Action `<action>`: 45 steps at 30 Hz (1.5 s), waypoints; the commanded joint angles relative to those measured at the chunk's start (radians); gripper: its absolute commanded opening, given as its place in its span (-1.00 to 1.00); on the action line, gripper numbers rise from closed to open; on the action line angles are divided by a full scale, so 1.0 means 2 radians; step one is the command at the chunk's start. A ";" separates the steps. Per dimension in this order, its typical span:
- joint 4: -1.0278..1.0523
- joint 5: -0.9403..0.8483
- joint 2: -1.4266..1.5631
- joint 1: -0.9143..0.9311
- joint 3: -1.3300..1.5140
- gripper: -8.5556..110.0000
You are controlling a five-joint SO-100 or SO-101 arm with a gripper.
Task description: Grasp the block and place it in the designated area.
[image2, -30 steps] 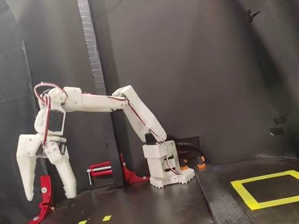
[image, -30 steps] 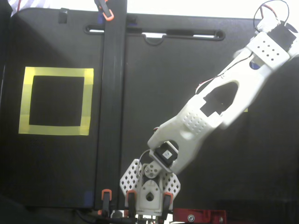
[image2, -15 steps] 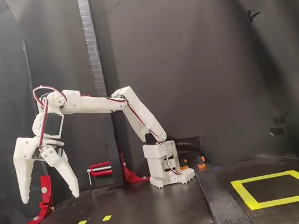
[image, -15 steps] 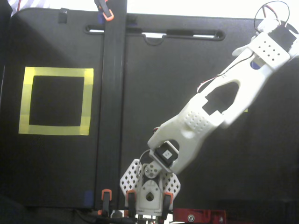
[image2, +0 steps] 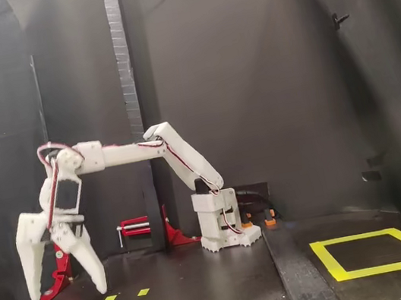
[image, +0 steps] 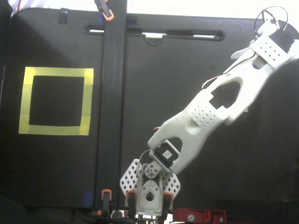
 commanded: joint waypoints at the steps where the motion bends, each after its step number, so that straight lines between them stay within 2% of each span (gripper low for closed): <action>1: -0.013 0.006 -0.001 0.003 -0.024 -0.12; 19: -0.071 0.025 -0.059 0.008 -0.024 -0.12; 45: -0.067 0.041 -0.074 -0.002 -0.024 -0.12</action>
